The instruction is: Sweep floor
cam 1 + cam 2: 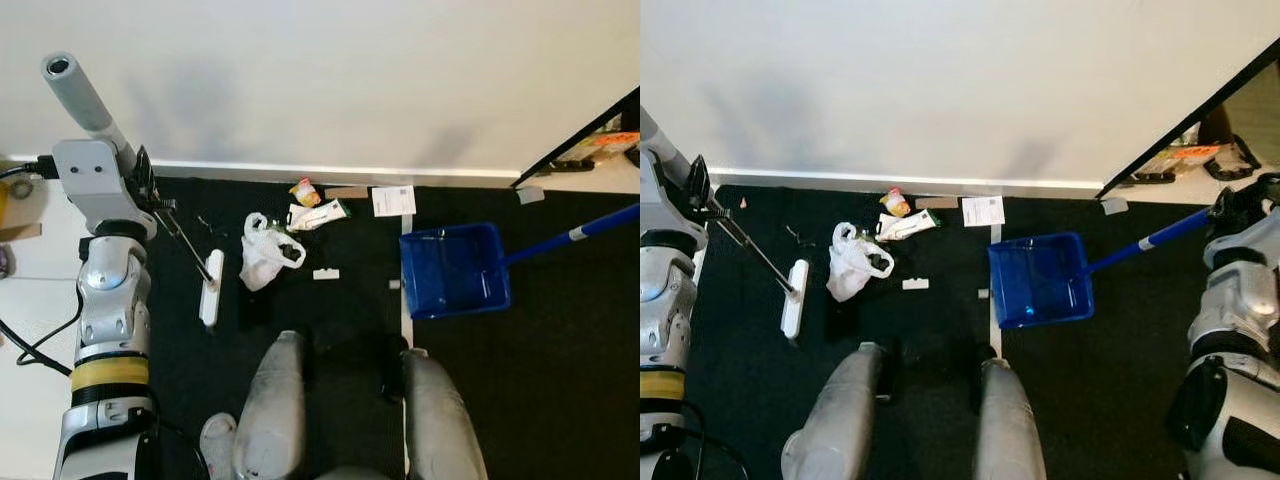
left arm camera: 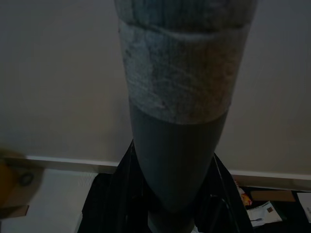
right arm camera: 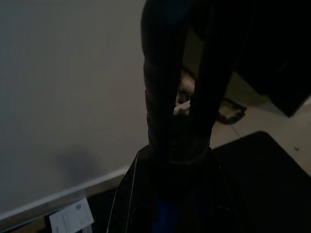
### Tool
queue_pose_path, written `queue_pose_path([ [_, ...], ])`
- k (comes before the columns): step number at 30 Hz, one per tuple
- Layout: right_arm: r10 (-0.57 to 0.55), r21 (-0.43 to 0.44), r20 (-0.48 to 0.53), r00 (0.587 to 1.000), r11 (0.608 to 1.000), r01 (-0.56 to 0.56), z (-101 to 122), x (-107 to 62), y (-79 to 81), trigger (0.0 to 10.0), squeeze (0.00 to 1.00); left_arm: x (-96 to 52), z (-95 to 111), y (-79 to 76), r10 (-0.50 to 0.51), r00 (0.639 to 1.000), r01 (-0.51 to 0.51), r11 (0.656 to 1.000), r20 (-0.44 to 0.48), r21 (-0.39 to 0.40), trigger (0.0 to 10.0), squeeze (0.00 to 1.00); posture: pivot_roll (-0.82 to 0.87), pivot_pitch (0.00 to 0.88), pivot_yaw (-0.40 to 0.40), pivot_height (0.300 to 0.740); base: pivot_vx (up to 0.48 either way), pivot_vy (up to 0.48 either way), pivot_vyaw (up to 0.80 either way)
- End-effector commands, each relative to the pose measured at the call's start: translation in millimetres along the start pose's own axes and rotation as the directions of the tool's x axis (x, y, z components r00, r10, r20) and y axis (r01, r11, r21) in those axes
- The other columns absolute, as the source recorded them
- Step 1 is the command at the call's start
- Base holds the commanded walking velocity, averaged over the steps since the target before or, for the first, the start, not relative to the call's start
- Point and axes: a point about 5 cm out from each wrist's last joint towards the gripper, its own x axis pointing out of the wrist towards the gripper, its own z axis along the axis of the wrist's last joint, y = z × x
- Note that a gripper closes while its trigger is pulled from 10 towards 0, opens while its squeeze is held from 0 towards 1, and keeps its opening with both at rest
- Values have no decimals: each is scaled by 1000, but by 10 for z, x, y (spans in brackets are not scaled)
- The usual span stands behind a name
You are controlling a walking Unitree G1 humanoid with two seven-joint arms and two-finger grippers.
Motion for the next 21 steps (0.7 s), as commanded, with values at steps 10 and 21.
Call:
queue_pose_path([
  [10,-29,18,-47,998,999,30,-342,-201,114,0,0,-72,-78,8,9,1000,-9,1000,-6,0,10000,0,155,273,-6,731,0,0,0],
  [21,-56,23,-13,998,998,56,-374,-235,184,0,0,-72,-90,-12,9,1000,-9,1000,-4,0,10000,0,155,273,-4,731,0,0,0],
])
